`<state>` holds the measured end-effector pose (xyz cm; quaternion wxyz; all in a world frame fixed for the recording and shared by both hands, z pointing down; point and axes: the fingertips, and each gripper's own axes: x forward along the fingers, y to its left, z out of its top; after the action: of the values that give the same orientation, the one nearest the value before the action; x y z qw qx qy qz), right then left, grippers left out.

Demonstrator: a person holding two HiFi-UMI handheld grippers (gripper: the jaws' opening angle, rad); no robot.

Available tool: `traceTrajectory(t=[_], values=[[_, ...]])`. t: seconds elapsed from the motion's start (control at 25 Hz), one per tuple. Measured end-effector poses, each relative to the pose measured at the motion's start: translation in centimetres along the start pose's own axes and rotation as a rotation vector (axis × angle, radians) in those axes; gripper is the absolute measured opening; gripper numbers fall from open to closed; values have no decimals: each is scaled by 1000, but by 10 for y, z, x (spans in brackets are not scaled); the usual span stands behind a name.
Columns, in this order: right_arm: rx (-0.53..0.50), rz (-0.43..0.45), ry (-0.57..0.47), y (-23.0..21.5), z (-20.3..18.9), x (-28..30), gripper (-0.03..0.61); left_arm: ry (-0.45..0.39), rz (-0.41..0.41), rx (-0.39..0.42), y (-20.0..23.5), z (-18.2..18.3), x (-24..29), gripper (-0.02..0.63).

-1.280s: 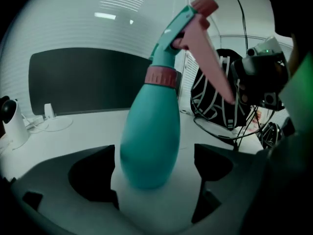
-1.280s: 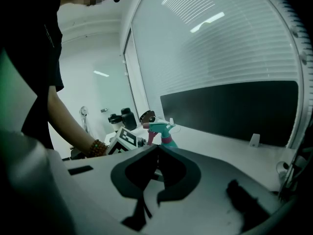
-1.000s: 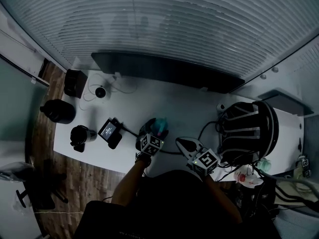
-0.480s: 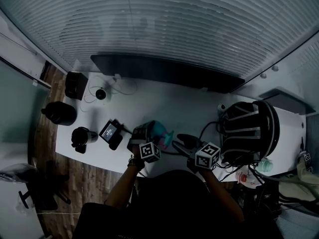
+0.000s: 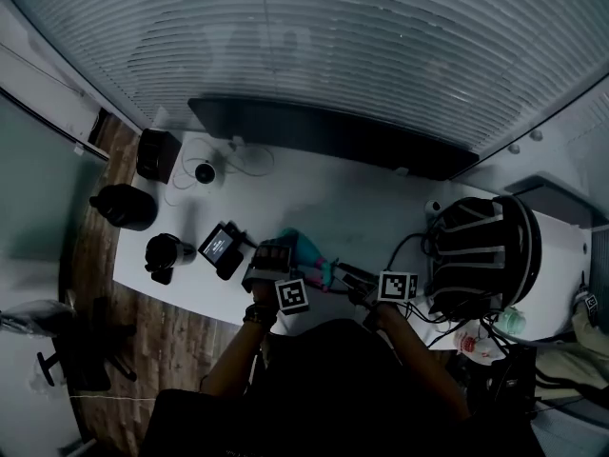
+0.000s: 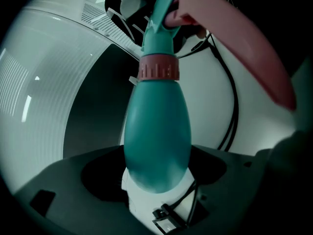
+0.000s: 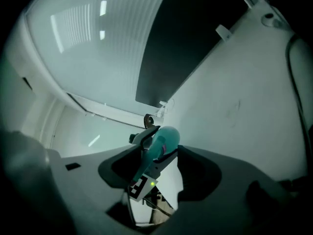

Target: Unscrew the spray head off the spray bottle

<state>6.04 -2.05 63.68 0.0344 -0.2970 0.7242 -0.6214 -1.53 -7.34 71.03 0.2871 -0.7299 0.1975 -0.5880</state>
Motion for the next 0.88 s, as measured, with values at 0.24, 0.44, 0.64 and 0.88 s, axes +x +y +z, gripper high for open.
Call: traceTrajectory(t=[0.24,0.44,0.64,0.88], values=[[159,80,-25,4,-2,13,278,-49,12,47,3,20,-6,391],[90,30,-37,12,2,24,232,-21,-8,12,4,19,-6,391],[13,-36,-11,3,7,22,168,8,-24,17,5,18,-5,391],[-379,-151,278,-5,-7,16,129,-48,-149,-6,-16,25,-12,390]])
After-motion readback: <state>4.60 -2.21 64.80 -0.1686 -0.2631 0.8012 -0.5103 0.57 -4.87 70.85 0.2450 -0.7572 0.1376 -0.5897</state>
